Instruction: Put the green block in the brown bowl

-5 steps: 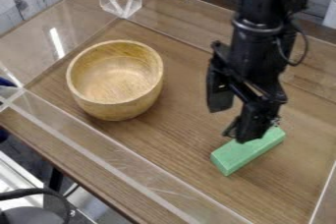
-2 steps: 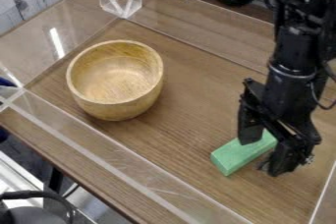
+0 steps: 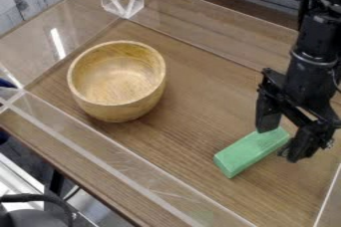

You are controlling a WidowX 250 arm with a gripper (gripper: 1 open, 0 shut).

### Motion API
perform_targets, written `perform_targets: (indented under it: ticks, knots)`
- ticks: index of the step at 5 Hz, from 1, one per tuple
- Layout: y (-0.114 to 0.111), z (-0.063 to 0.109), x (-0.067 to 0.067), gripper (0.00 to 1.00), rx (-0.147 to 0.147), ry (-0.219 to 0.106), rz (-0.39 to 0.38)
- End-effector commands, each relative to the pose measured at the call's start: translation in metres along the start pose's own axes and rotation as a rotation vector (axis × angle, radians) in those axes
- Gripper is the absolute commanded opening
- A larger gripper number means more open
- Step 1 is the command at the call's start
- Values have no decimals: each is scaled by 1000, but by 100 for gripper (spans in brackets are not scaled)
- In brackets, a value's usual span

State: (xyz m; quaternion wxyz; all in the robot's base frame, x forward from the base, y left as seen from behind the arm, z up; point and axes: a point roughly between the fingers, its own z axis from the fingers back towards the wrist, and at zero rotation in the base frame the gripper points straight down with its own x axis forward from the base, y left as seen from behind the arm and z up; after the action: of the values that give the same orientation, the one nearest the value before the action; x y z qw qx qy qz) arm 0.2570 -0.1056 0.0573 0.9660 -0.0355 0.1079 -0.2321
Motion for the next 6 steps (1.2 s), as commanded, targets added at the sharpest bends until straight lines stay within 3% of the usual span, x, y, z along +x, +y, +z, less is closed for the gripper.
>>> perform_targets:
  ticks: [1, 2, 3, 4, 6]
  knots:
    - [7, 19, 5, 100, -15, -74, 38]
    - [14, 21, 1, 100, -39, -91, 83]
    - [18, 17, -11, 100, -45, -123, 70]
    - [22, 11, -22, 100, -53, -183, 49]
    - [13, -1, -19, 100, -101, -214, 66]
